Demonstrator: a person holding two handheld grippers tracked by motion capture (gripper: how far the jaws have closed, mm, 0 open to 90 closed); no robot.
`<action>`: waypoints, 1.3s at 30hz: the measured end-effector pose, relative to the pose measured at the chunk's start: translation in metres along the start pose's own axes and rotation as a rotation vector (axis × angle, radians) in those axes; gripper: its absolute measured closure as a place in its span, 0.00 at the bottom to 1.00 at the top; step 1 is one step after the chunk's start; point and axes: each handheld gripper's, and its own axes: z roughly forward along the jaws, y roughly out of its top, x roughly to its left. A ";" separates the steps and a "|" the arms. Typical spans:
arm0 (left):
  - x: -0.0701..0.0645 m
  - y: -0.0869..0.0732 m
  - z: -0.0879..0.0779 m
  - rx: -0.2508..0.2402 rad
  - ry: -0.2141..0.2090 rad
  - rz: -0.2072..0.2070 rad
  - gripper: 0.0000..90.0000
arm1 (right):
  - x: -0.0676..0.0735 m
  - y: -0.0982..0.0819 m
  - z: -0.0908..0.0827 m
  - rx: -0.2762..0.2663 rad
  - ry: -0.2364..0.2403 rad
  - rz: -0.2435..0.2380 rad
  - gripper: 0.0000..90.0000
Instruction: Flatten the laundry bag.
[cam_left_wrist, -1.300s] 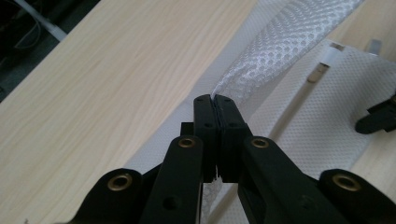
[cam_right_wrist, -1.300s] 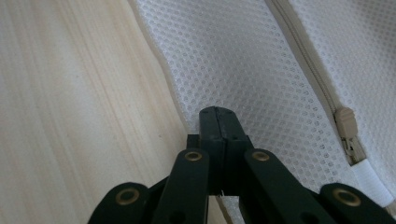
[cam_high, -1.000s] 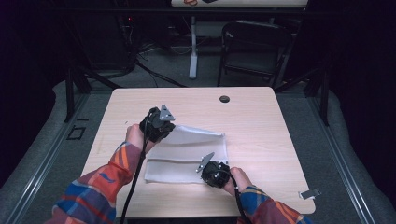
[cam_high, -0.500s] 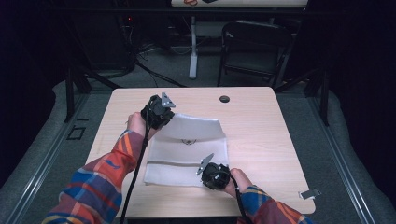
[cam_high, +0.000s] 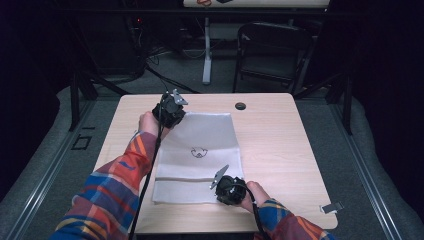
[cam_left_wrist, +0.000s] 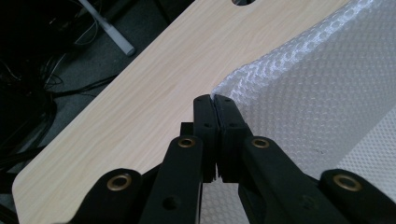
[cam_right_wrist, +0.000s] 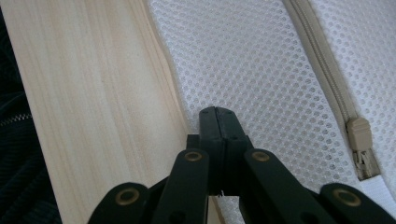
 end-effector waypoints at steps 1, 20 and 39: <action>0.000 0.001 0.003 0.002 0.001 0.001 0.98 | 0.000 0.000 0.000 -0.001 0.001 0.001 1.00; 0.000 0.025 0.050 0.041 0.052 -0.038 0.95 | -0.002 0.000 0.000 -0.001 0.015 0.009 1.00; 0.012 0.027 0.050 0.048 0.013 -0.117 0.33 | -0.004 0.000 0.000 0.002 0.024 0.011 1.00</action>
